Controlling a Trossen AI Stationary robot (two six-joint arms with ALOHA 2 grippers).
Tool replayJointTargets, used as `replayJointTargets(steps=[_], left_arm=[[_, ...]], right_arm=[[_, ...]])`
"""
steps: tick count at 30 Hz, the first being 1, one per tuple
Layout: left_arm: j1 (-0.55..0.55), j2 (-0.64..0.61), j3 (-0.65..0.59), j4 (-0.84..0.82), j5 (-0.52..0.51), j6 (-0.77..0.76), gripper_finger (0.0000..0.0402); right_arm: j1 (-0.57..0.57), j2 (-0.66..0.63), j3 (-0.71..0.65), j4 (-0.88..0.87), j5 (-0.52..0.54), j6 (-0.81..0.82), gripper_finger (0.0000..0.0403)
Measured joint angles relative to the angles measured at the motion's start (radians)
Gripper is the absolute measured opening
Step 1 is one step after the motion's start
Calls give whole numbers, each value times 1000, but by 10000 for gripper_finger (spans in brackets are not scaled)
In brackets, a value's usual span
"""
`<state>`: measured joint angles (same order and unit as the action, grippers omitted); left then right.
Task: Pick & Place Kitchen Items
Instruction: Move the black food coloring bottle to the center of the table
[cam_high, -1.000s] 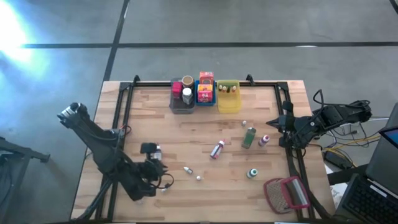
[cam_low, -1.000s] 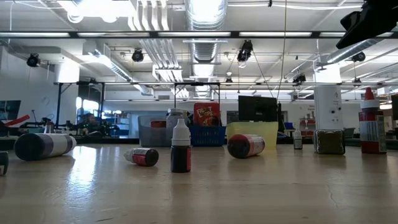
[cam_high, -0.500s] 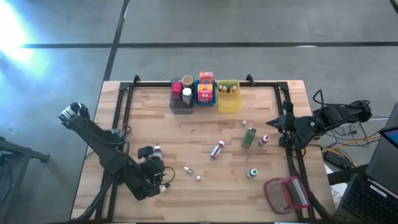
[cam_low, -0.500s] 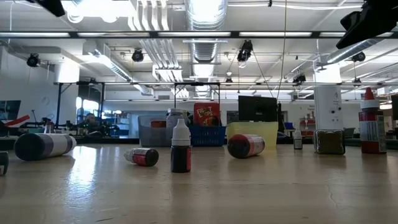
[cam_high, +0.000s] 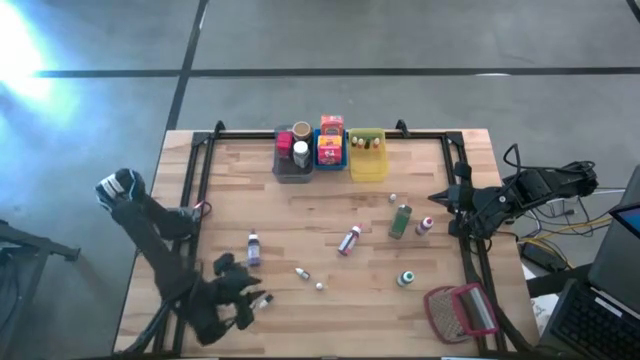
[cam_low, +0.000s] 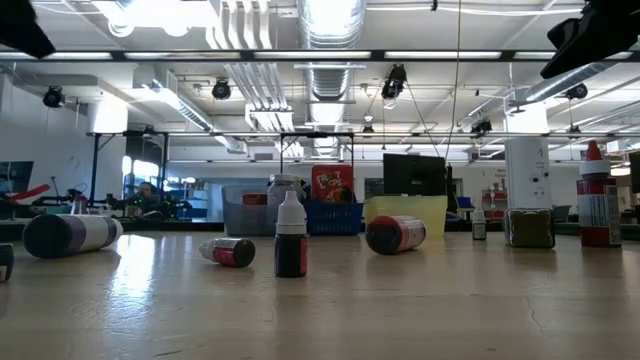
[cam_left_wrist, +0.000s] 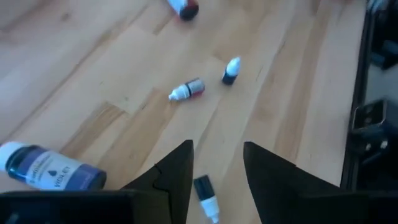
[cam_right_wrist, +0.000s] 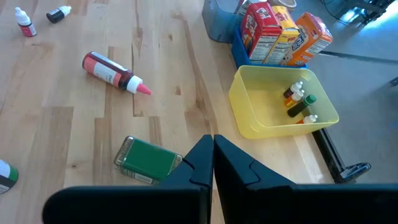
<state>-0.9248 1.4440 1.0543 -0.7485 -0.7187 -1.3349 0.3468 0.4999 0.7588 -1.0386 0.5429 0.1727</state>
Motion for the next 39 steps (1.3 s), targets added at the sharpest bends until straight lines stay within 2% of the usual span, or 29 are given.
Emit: replayJointTargets(steps=[4, 7, 13, 21, 29, 39], left_arm=[[-113, 57, -30, 17, -197, -178, 147], [-138, 119, -33, 24, -216, -226, 147], [-130, 228, -32, 78, -134, -222, 171], [-131, 313, 1, 128, -96, -317, 221], [-86, 418, 96, 98, 59, -394, 212], [-74, 458, 152, -12, 79, -387, 202]], right_arm=[[0, 0, 0, 0, 0, 0, 8], [0, 0, 0, 0, 0, 0, 8], [0, 0, 0, 0, 0, 0, 8], [0, 0, 0, 0, 0, 0, 8], [0, 0, 0, 0, 0, 0, 8], [0, 0, 0, 0, 0, 0, 8]])
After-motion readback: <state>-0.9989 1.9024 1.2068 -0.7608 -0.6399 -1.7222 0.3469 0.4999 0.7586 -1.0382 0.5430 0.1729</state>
